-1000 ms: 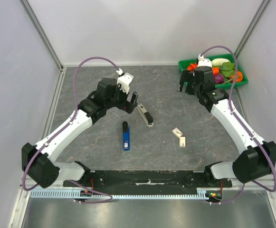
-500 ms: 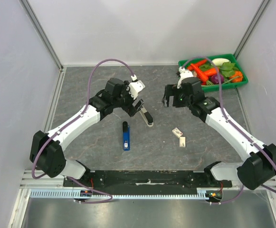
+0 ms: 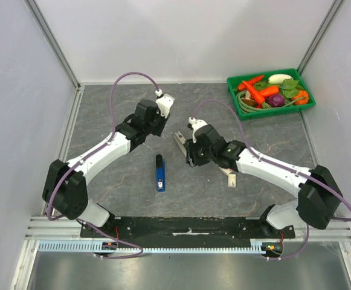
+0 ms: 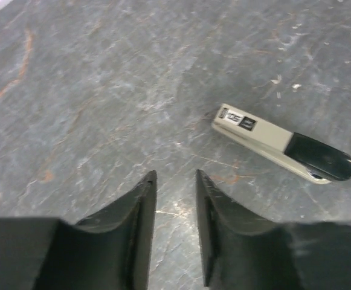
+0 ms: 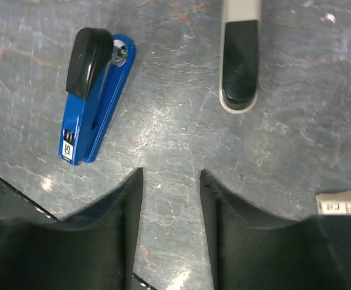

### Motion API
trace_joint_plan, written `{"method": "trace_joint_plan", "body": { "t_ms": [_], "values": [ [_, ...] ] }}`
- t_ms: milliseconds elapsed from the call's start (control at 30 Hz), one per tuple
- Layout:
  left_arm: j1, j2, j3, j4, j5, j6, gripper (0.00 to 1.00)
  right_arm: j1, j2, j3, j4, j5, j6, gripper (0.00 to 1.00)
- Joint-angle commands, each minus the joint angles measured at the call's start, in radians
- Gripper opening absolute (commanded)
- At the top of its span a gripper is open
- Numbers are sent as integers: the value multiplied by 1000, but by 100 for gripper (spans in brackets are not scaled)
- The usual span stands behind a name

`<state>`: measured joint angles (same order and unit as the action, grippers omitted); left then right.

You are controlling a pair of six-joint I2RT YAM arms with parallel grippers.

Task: Unload the staples from the stapler

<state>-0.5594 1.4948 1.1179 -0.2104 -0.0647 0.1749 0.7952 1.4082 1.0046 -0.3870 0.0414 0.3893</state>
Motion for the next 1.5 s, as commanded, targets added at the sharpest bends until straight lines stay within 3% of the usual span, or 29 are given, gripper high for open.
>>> {"method": "trace_joint_plan", "body": {
  "t_ms": [0,100,133,200,500,933,1133,1267,1367,1467],
  "values": [
    [4,-48,48,-15,-139,-213,29,35,52,0,88,22,55,34],
    [4,-108,17,-21,-156,-268,17,44,121,14,114,25,69,4],
    [3,-131,10,-26,-161,-282,13,44,144,20,123,28,77,0],
    [3,-166,-4,-38,-169,-304,2,44,187,26,154,40,92,0],
    [3,-258,-81,-121,-155,-433,2,30,351,121,154,202,106,0],
    [1,-194,-138,-51,-14,-445,2,-223,478,258,146,210,80,0],
    [-4,-127,-125,54,147,-396,2,-297,597,408,115,175,20,0],
    [0,-38,-86,127,247,-345,13,-314,626,447,97,146,-18,0],
    [-2,68,-20,152,310,-296,42,-315,563,407,79,138,-32,7],
    [-2,148,42,178,348,-252,56,-315,427,307,63,147,-18,47]
  ]
}}
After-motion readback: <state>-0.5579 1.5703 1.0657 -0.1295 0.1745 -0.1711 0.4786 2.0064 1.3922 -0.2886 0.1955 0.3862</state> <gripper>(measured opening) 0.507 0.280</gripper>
